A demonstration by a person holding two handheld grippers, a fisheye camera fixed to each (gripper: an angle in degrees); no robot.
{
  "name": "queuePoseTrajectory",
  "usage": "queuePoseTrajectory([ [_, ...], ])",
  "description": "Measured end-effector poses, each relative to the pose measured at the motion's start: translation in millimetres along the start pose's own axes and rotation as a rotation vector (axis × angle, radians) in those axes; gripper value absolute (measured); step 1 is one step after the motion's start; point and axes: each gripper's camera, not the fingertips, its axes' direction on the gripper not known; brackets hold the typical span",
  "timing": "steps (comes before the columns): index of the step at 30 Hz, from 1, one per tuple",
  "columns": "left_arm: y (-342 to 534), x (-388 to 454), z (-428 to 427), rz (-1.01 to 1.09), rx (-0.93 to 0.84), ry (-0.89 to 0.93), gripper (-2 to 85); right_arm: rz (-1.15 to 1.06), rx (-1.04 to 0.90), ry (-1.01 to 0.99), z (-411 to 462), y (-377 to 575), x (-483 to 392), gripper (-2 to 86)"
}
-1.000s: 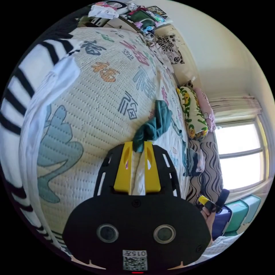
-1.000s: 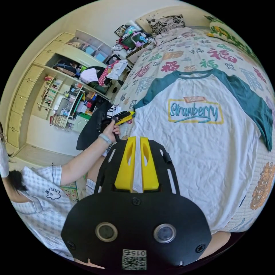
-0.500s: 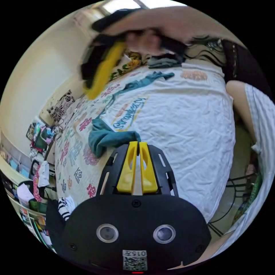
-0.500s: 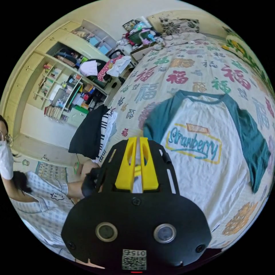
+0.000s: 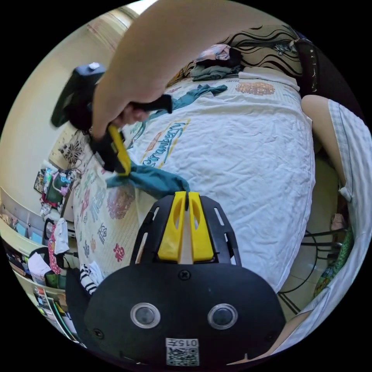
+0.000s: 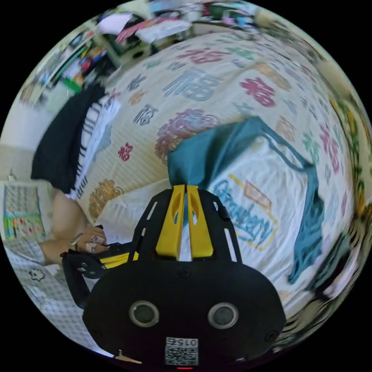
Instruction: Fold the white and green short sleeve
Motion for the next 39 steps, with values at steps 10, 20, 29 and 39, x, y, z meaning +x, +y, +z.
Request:
queuePoseTrajectory([
  [10,-1.4,49.0,6.5,0.060,-0.015,-0.042,-0.6,0.488,0.141,-0.223,18.0,120.4,119.7,2.0],
  [20,-13.2,45.5,-7.2,0.047,-0.025,-0.049,-0.5,0.305,-0.115,-0.172,76.3,21.8,90.3,3.5],
  [29,-11.8,-26.9,-41.6,-0.065,-0.048,-0.231,-0.4,0.216,0.226,-0.308,-13.4,21.4,55.2,-0.2],
  [39,71.9,-191.3,-57.3,-0.520,-0.382,-0.347,-0.1,-0.110,0.118,-0.322,27.2,-118.7,-135.1,-0.1],
])
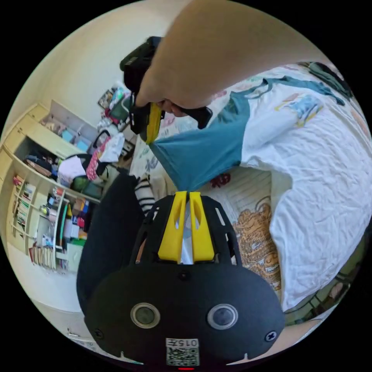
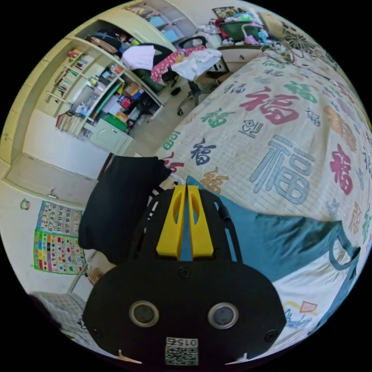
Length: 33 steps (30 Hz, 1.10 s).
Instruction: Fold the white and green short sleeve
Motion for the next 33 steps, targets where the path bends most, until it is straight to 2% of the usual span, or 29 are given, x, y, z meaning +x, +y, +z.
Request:
queuePoseTrajectory([
  [3,-10.4,-10.3,19.5,0.014,-0.137,0.067,-0.4,-0.020,-0.085,0.088,10.1,2.2,-11.2,0.1],
  [8,-20.6,-45.8,6.2,-0.020,-0.171,0.051,-0.4,-0.117,0.040,0.017,-74.2,57.3,-8.8,1.4],
  [10,-26.8,-74.8,-8.8,-0.078,-0.148,0.177,0.0,-0.108,0.050,-0.028,-109.0,92.4,7.9,1.9],
  [12,-34.4,-114.5,-28.4,-0.160,-0.064,0.534,1.2,-0.054,0.004,-0.035,-141.2,151.7,36.5,2.9],
  [15,-41.8,-131.1,-31.1,-0.189,-0.057,0.880,4.6,0.097,-0.052,0.122,-174.9,245.7,73.8,5.2],
  [16,-42.5,-128.5,-30.0,-0.179,-0.076,0.906,5.4,0.136,-0.059,0.149,-182.2,266.0,81.4,5.6],
  [18,-42.7,-108.4,-22.7,-0.121,-0.234,0.953,8.6,0.343,-0.092,0.246,-213.0,349.7,114.0,7.3],
  [20,-39.2,-99.0,-23.8,-0.109,-0.324,1.009,10.0,0.513,-0.078,0.252,-241.3,413.8,136.1,8.0],
  [24,-30.2,-104.1,-50.3,-0.136,-0.376,1.022,11.0,0.781,-0.078,0.247,-288.9,533.3,166.5,9.1],
  [27,-28.2,-105.1,-58.6,-0.118,-0.463,0.975,11.6,0.844,-0.123,0.218,-294.1,579.6,176.0,9.7],
  [30,-31.9,-103.2,-63.6,-0.124,-0.472,0.935,11.7,0.837,-0.155,0.111,-283.6,594.5,178.9,9.9],
  [33,-39.2,-84.9,-51.2,-0.069,-0.578,0.909,10.3,0.809,-0.181,0.146,-286.4,591.1,172.3,9.4],
])
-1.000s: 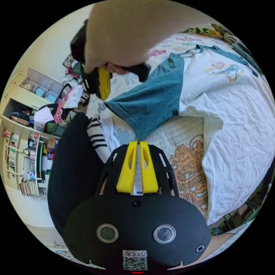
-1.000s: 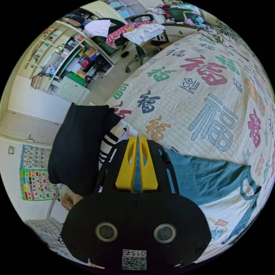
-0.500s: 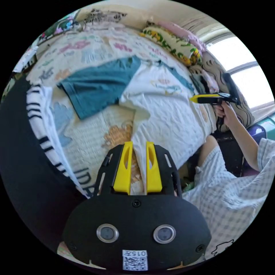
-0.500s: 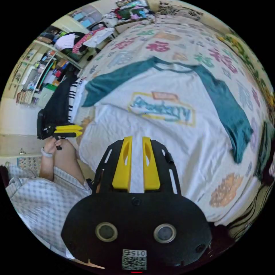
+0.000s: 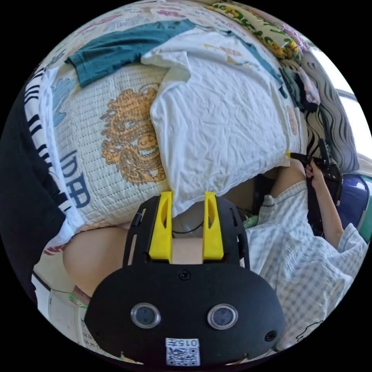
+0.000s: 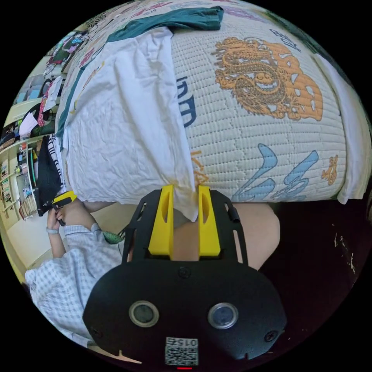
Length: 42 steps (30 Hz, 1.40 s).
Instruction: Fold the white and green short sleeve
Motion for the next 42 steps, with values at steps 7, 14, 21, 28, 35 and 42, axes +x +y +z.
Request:
queuePoseTrajectory([
  [7,-14.5,-0.3,7.4,-0.019,-0.045,-0.086,0.8,-0.147,-0.041,-0.020,-31.7,26.9,-11.9,-0.3],
  [14,17.4,19.2,-6.6,0.049,0.001,-0.076,-0.5,-0.165,0.043,-0.140,-84.4,81.7,1.7,-0.9],
  [21,18.0,27.7,37.6,0.087,-0.112,-0.099,-0.2,-0.175,-0.007,-0.082,-98.1,114.1,-5.0,-0.9],
  [28,-5.5,27.6,92.8,0.078,-0.235,-0.175,4.9,-0.156,-0.060,-0.019,-87.4,125.3,-26.1,0.8],
  [35,0.7,16.9,102.3,0.020,-0.099,-0.208,5.5,-0.156,0.071,0.082,-112.4,167.5,-48.7,0.7],
  [42,-4.8,44.1,97.7,0.097,0.244,-0.330,-0.3,-0.317,0.358,0.147,-143.0,192.8,-153.3,-0.4],
])
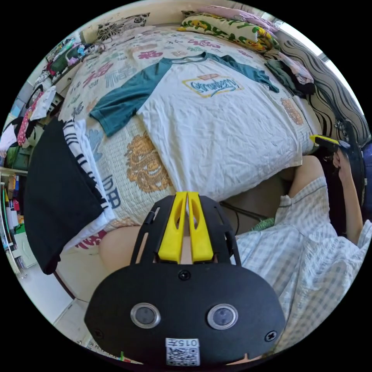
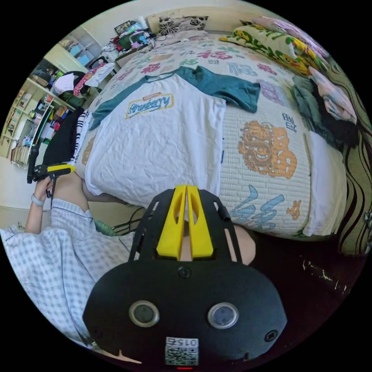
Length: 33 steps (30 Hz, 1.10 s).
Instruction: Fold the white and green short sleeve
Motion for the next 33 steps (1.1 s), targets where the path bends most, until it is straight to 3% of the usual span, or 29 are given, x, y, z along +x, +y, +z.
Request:
queuePoseTrajectory([
  [4,-11.8,18.3,33.8,-0.003,0.042,-0.013,-0.3,-0.041,-0.018,0.122,21.4,-15.8,-53.2,-0.5],
  [14,-37.7,55.0,162.0,0.003,-0.073,0.036,2.7,-0.033,-0.194,0.060,96.7,-41.8,-121.8,-0.6],
  [21,-32.4,74.3,211.0,0.020,-0.017,-0.068,2.2,-0.066,-0.148,0.154,97.2,-37.8,-144.6,-0.5],
  [26,-35.6,76.4,240.8,0.034,-0.020,-0.068,1.4,0.007,-0.095,0.179,93.3,-34.9,-148.5,-0.5],
  [33,-33.6,82.2,279.0,0.049,0.026,-0.085,0.7,-0.072,-0.130,0.266,84.7,-43.2,-156.5,-0.6],
])
